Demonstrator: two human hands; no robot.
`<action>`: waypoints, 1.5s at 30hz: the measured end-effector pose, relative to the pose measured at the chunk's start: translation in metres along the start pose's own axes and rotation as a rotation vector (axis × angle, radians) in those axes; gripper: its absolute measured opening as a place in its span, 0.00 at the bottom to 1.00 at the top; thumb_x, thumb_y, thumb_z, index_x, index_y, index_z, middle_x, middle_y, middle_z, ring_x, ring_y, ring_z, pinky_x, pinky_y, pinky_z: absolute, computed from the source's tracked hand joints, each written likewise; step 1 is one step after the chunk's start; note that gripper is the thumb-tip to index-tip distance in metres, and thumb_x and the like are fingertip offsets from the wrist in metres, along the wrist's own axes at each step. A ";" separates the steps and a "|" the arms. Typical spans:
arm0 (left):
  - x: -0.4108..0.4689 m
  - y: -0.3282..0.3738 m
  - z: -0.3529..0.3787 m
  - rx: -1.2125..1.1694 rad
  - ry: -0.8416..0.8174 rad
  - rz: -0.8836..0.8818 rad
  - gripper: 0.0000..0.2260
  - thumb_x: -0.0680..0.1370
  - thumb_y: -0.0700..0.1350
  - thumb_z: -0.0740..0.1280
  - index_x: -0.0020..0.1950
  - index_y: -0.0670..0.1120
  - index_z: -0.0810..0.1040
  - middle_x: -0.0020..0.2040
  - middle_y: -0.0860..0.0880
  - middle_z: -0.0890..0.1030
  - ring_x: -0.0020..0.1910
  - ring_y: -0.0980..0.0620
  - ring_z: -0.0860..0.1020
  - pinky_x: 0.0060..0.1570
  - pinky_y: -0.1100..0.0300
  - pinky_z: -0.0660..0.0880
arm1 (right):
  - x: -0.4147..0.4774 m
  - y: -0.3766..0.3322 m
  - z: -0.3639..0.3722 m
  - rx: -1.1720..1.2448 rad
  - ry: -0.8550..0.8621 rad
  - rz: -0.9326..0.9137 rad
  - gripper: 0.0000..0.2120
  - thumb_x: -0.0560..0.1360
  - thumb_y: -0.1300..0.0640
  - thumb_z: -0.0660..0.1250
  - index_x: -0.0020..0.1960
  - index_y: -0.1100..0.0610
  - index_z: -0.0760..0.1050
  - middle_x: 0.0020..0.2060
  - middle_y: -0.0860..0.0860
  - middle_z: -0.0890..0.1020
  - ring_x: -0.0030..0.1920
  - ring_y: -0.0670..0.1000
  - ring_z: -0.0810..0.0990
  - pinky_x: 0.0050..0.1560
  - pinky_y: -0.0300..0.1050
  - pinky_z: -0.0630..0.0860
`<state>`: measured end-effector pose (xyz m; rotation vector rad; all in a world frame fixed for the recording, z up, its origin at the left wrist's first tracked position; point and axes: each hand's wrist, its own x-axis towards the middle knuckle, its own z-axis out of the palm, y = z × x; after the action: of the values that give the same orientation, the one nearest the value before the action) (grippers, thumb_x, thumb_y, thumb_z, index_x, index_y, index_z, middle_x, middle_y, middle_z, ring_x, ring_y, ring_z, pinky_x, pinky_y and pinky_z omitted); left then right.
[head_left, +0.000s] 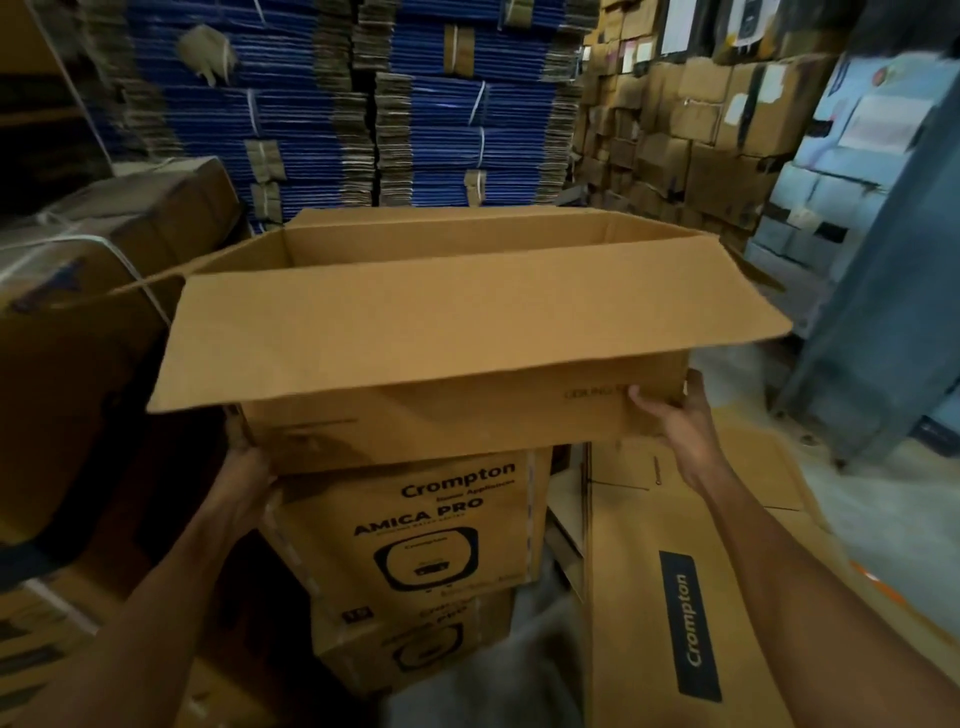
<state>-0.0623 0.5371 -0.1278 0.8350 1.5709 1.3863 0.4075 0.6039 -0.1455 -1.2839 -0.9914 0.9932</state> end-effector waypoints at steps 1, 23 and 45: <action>-0.005 0.011 0.005 -0.024 -0.012 0.016 0.23 0.78 0.34 0.69 0.64 0.52 0.62 0.66 0.44 0.75 0.57 0.47 0.78 0.46 0.53 0.79 | 0.005 -0.005 0.000 -0.014 -0.003 -0.011 0.33 0.73 0.53 0.77 0.73 0.48 0.66 0.61 0.43 0.79 0.59 0.44 0.78 0.56 0.53 0.77; -0.024 0.108 -0.020 -0.007 -0.003 0.088 0.35 0.75 0.60 0.73 0.78 0.58 0.62 0.65 0.51 0.76 0.63 0.44 0.76 0.57 0.42 0.75 | 0.044 -0.075 0.031 -0.073 -0.050 -0.089 0.35 0.73 0.34 0.71 0.74 0.47 0.69 0.65 0.46 0.77 0.64 0.52 0.75 0.65 0.55 0.71; -0.021 0.146 -0.010 0.701 0.260 0.272 0.39 0.75 0.61 0.73 0.79 0.48 0.58 0.68 0.37 0.75 0.59 0.36 0.78 0.57 0.45 0.75 | 0.061 -0.146 0.060 -0.660 -0.101 -0.187 0.33 0.77 0.53 0.69 0.80 0.48 0.61 0.76 0.54 0.69 0.73 0.59 0.68 0.66 0.54 0.67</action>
<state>-0.0707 0.5374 0.0199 1.3597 2.2680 1.1530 0.3704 0.6739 0.0037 -1.6417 -1.5672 0.6019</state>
